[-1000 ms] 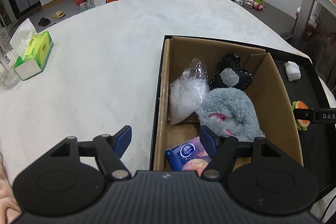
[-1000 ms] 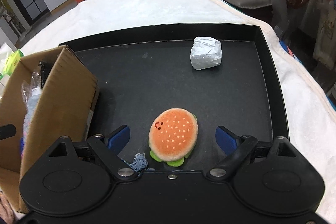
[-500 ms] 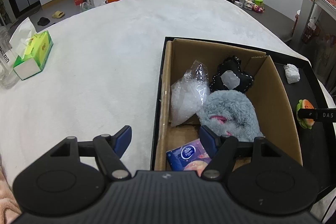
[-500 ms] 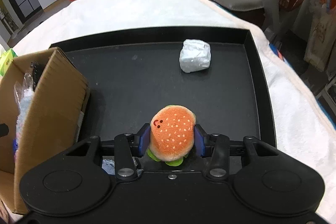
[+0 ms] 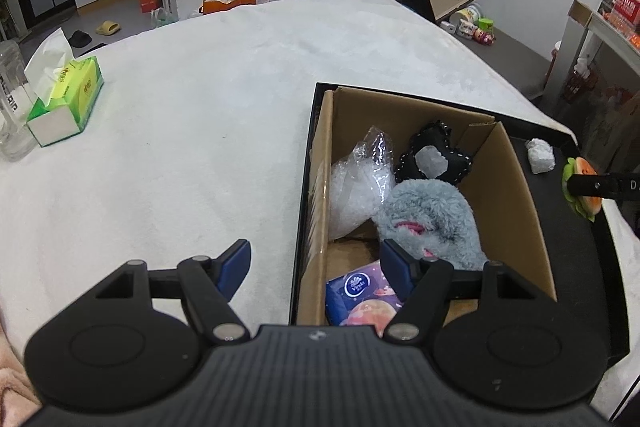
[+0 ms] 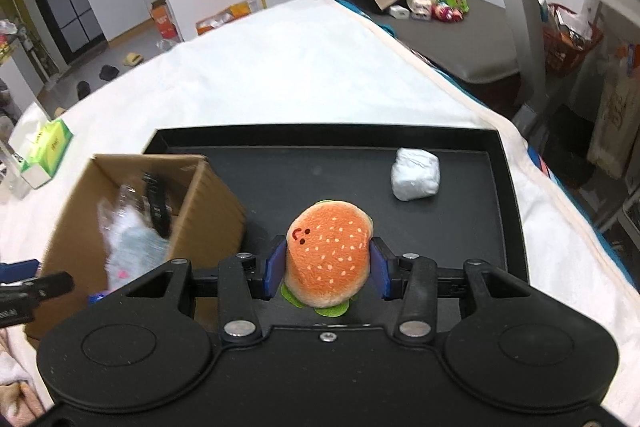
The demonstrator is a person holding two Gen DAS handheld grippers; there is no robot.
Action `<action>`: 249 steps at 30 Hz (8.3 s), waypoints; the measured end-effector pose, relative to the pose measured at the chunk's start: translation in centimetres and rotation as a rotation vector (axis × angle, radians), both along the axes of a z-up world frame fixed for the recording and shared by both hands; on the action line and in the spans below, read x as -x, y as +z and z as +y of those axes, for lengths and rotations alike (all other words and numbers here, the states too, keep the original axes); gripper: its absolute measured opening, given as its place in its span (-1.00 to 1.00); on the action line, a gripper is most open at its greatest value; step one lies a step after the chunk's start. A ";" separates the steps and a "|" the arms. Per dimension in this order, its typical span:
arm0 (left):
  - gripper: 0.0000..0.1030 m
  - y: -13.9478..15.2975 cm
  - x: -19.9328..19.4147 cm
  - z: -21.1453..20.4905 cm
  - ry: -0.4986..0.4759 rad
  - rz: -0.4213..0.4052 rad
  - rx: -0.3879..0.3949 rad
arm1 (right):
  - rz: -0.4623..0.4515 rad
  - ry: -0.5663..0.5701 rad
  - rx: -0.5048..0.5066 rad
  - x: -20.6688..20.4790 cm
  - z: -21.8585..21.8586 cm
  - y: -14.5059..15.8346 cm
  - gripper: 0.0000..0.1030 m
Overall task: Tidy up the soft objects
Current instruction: 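Carry the burger with the right tool and drop it into the box, then move the right tool to the blue denim plush and grasp it, then carry the denim plush with the right tool and release it into the box, then move the right tool to the white crumpled ball and grasp it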
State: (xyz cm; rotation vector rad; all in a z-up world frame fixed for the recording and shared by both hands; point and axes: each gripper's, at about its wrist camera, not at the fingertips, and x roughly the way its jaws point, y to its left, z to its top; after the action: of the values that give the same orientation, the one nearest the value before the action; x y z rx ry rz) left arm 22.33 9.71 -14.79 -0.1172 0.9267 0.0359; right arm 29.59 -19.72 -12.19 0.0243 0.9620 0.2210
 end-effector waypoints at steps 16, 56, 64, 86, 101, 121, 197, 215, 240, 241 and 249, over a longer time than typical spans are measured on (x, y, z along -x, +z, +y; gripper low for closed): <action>0.23 -0.1 1.4 1.1 -0.038 -0.035 0.071 | -0.053 0.084 -0.052 0.8 4.9 2.8 -0.15; -0.68 -0.1 2.1 1.7 -0.044 -0.034 0.099 | 0.033 0.151 -0.074 4.6 7.2 2.0 0.19; -0.58 0.1 1.6 1.0 -0.044 -0.023 0.066 | 0.039 0.096 -0.065 3.8 4.5 1.0 0.19; -0.04 0.1 0.2 -0.9 -0.042 0.000 -0.030 | 0.177 0.057 -0.015 3.6 0.9 -6.0 0.19; -0.04 -0.5 -0.9 -1.5 -0.039 0.025 -0.048 | 0.206 0.083 -0.009 4.0 0.6 -7.2 -0.41; -0.04 0.4 -0.3 -2.3 -0.046 -0.004 -0.034 | 0.122 0.037 -0.020 3.9 -0.8 -3.4 -0.41; -0.71 -1.1 2.2 1.7 -0.054 -0.014 0.100 | -0.095 0.114 0.009 1.1 10.6 1.2 -0.46; -0.69 -1.1 2.2 1.7 -0.066 -0.013 0.084 | -0.082 0.126 -0.019 0.1 11.4 0.1 -0.63; -0.46 -0.2 1.9 1.1 -0.050 -0.033 0.039 | -0.028 0.131 -0.043 1.4 9.6 1.0 -0.22; -0.44 -0.1 1.8 1.1 -0.049 -0.034 0.038 | -0.032 0.125 -0.040 1.4 9.2 1.1 -0.22; -0.11 0.3 1.4 0.3 -0.048 -0.039 0.018 | -0.048 0.076 -0.025 0.8 6.0 1.0 -0.08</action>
State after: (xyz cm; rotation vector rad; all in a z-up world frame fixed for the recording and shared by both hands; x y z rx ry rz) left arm 20.95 10.00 -14.47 -0.1123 0.8903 -0.0188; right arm 28.77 -13.76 -11.14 0.0058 0.9135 0.3020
